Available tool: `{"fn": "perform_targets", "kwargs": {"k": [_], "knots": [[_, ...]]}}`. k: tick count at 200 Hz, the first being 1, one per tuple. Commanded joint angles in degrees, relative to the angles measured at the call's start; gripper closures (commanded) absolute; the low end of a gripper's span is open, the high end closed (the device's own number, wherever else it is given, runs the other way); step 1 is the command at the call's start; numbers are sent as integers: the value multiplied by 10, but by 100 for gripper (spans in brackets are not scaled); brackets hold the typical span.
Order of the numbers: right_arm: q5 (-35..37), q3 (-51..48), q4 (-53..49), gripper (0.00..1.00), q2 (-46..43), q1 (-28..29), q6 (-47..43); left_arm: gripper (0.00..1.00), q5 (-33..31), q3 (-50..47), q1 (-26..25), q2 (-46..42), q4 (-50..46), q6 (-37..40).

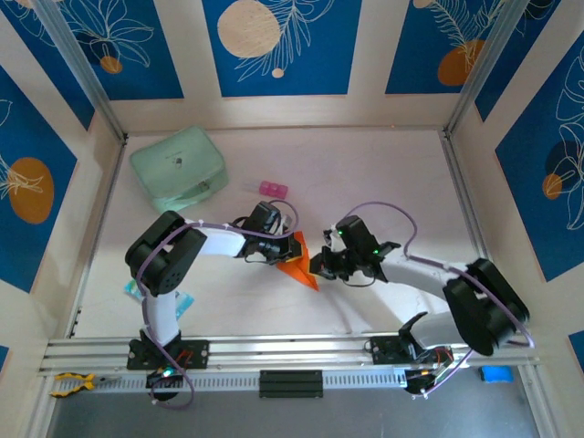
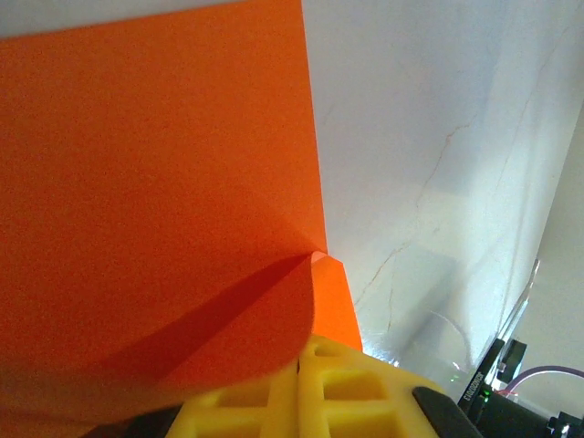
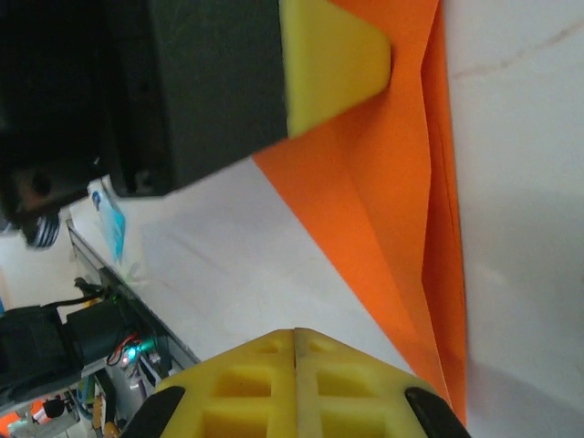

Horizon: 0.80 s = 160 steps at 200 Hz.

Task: Fold a paper plane with a square sheet of paper (pick it up from the middle)
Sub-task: Fourth fold the wing at the center of the table.

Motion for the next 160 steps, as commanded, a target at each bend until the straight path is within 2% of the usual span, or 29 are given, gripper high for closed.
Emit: {"fn": "perform_targets", "kwargs": {"k": [1, 60, 160], "knots": [[-1, 26, -3, 94, 47, 12, -11, 91, -26, -17, 9, 3, -26, 1], [18, 44, 6, 94, 106, 17, -9, 92, -24, -17, 10, 3, -24, 3], [-3, -103, 134, 95, 106, 2, 54, 91, -23, -13, 10, -17, -23, 13]]}}
